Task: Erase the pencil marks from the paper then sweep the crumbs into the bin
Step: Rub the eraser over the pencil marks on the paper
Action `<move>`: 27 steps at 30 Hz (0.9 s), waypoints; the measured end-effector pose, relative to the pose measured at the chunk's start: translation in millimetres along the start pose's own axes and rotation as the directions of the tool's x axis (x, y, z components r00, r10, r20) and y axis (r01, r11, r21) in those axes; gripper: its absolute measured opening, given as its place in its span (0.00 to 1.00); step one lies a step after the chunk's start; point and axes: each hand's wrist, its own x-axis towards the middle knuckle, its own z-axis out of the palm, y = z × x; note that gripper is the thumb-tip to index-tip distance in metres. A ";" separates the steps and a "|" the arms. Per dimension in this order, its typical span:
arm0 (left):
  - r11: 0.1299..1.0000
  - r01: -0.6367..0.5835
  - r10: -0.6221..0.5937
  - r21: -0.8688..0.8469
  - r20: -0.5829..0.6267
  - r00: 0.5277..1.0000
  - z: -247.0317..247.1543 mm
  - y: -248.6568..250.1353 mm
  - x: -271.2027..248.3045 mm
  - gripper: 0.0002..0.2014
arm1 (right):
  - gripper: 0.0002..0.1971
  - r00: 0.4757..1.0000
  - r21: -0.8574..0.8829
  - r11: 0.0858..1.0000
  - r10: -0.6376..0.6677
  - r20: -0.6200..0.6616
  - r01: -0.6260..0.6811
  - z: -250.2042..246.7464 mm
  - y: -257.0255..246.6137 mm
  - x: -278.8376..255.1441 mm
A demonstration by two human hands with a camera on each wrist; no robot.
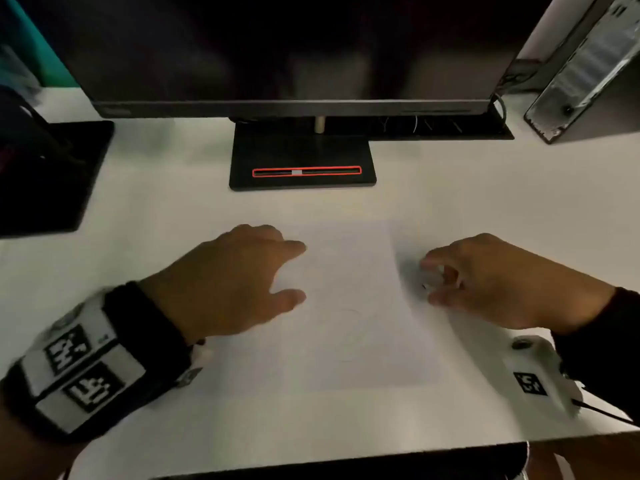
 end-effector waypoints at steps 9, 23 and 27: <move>0.988 -0.117 0.102 0.101 0.139 0.985 26.6 38.1 15.1 0.42 | 0.16 0.994 0.055 0.997 -0.038 -0.104 0.044 8.8 15.4 -0.2; 0.998 -0.054 0.046 0.035 0.212 0.976 39.4 73.9 -3.5 0.54 | 0.05 0.969 0.353 0.903 -0.208 -0.136 0.244 16.9 8.6 -20.4; 0.998 -0.016 0.005 0.054 0.207 0.978 39.2 83.1 2.4 0.54 | 0.04 0.957 0.210 0.940 -0.234 -0.174 0.268 19.5 -0.6 -11.7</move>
